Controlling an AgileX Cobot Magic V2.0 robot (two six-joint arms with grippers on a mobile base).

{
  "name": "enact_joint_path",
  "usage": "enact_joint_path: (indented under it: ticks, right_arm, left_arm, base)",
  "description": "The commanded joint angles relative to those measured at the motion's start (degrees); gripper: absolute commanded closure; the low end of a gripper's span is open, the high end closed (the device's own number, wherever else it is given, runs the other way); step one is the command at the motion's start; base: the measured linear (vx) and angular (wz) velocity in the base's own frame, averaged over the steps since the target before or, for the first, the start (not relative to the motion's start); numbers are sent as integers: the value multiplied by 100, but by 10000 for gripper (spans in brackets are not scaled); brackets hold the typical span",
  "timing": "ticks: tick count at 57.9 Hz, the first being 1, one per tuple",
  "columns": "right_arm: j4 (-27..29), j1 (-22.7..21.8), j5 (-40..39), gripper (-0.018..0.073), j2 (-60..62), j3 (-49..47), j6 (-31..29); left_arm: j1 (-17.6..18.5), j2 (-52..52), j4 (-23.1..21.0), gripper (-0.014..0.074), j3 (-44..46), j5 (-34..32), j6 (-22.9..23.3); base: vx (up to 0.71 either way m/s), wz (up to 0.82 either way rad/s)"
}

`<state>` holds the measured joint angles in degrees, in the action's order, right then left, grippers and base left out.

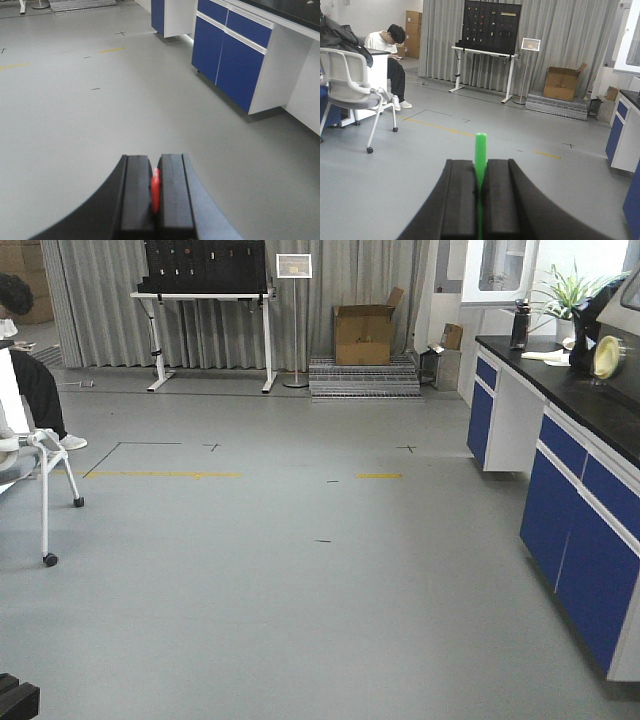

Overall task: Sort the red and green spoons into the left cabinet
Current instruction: 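Drive the base to the white cabinet holding both spoons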

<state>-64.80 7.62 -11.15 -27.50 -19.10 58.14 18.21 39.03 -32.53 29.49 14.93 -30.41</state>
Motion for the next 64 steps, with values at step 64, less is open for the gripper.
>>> enact_joint_path:
  ticks: [64]
  right_arm:
    - [44, -9, -159, 564, -16, -188, 11]
  left_arm:
    - [26, -15, -56, 596, 153, -371, 45]
  base:
    - [56, 9]
